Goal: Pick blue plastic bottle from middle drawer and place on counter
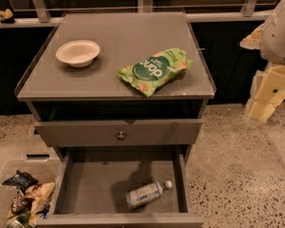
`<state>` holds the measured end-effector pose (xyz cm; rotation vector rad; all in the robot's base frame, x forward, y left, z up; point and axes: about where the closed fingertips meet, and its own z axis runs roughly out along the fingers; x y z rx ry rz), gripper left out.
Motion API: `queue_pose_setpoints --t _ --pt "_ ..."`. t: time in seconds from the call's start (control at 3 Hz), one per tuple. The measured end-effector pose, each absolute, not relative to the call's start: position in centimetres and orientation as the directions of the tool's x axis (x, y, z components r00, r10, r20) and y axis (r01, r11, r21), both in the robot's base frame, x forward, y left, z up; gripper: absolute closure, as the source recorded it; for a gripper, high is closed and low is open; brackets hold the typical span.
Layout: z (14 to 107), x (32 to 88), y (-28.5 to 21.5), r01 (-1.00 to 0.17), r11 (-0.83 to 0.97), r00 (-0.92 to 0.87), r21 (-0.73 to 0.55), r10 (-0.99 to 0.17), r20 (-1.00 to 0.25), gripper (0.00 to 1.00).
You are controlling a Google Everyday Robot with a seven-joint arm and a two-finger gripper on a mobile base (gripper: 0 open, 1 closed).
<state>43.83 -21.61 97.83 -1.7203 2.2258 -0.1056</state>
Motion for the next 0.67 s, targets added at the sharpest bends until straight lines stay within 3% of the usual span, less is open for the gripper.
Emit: queue_pose_setpoints --t 0.67 --pt "96.8 42.9 -21.5 -0.93 0.25 -0.192 -0.268 -0.955 -0.224 0.0"
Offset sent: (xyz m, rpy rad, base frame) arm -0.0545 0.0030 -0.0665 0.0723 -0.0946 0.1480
